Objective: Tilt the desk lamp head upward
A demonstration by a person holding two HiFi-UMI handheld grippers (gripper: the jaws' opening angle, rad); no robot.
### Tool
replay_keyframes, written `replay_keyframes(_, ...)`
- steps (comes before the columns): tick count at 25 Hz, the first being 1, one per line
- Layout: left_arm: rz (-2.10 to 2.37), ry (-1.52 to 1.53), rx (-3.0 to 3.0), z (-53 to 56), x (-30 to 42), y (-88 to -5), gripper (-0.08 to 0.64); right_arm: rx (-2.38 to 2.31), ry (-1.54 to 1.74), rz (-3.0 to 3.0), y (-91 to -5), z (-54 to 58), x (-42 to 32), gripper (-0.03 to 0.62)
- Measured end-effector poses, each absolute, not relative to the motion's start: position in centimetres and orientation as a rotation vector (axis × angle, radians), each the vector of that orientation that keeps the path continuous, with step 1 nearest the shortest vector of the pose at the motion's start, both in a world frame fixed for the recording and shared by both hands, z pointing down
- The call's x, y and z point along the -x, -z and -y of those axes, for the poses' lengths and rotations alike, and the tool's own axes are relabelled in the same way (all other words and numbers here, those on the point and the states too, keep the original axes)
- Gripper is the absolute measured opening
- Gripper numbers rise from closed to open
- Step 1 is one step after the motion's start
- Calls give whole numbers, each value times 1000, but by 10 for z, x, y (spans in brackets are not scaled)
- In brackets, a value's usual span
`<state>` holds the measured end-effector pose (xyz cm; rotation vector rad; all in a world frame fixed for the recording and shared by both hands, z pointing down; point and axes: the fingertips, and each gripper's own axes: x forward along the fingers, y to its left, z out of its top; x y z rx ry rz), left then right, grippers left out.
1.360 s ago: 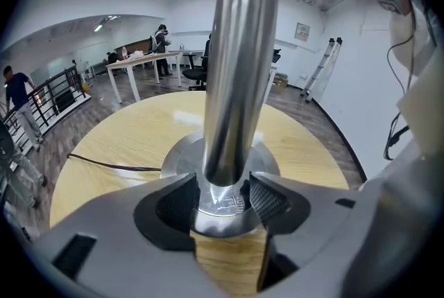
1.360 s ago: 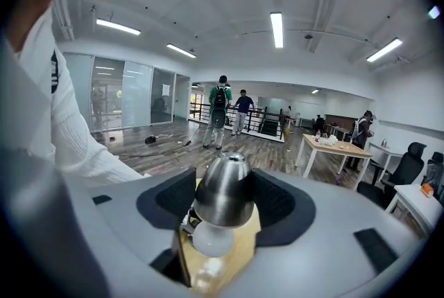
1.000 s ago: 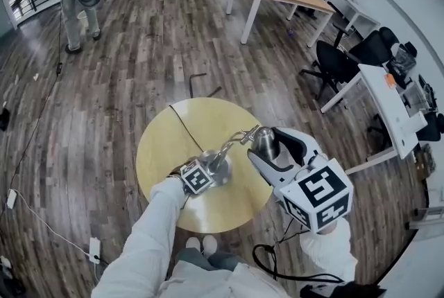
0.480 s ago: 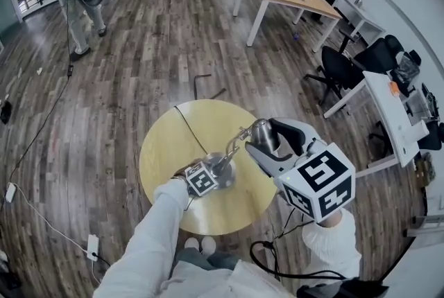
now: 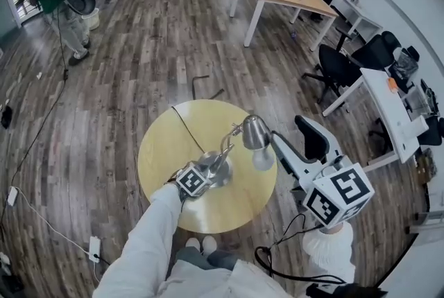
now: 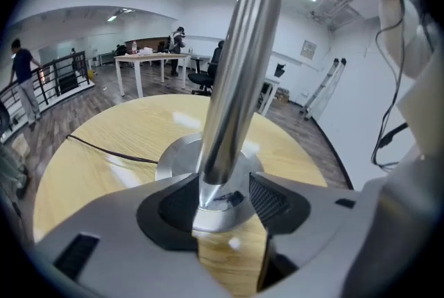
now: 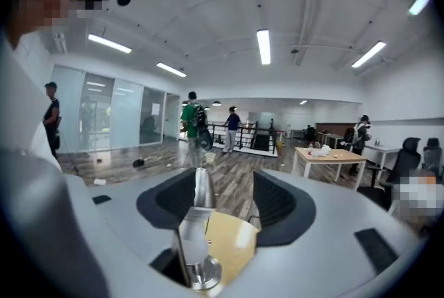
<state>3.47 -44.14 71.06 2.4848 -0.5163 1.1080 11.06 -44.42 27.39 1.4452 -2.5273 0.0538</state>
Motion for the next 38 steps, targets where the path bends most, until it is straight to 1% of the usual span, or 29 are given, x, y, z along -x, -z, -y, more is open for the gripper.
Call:
replay_keyframes(3,561,-871,-2489,427,-32,-675,227,-1782,-117,2466,-288,442,-176,268)
replay_keyframes(5,604,-730,-2498,416,-29,-653,227,-1964,-225,2324,-331,435,-219,268)
replay_keyframes(7,669,-592,-2499,404,-25,-631,227,-2040,-358,2181,-388,424,-242,268)
replay_keyframes(10,786,-435,-2509,384,-23,-604,222,-1994,-549,2088,-473,404,-231,268)
replay_keyframes(13,898,-350,-2495,363,-24,-591,145,-1892,-714,2111,-533,387,-187,258)
replay_keyframes(14,938,-329,-2479,357,-24,-589,111,-1875,-741,2113,-546,381,-172,229)
replay_keyframes(16,1007,-286,-2439,344,-21,-586,41,-1857,-762,2103,-564,369,-146,71)
replay_keyframes(17,1027,-267,-2419,337,-20,-585,23,-1843,-769,2102,-570,362,-135,51)
replay_keyframes(19,1037,-240,-2385,321,-17,-583,12,-1813,-791,2116,-576,348,-116,31)
replay_keyframes(22,1037,-229,-2355,293,-11,-580,3,-1782,-821,2137,-580,324,-100,16)
replay_keyframes(30,1216,-258,-2315,245,13,-553,3,-1745,-800,2184,-567,276,-80,14)
replay_keyframes(34,1256,-256,-2343,226,2,-534,3,-1703,-775,2221,-559,249,-77,14)
replay_keyframes(38,1323,-310,-2317,194,-9,-532,3,-1669,-779,2236,-559,210,-88,14)
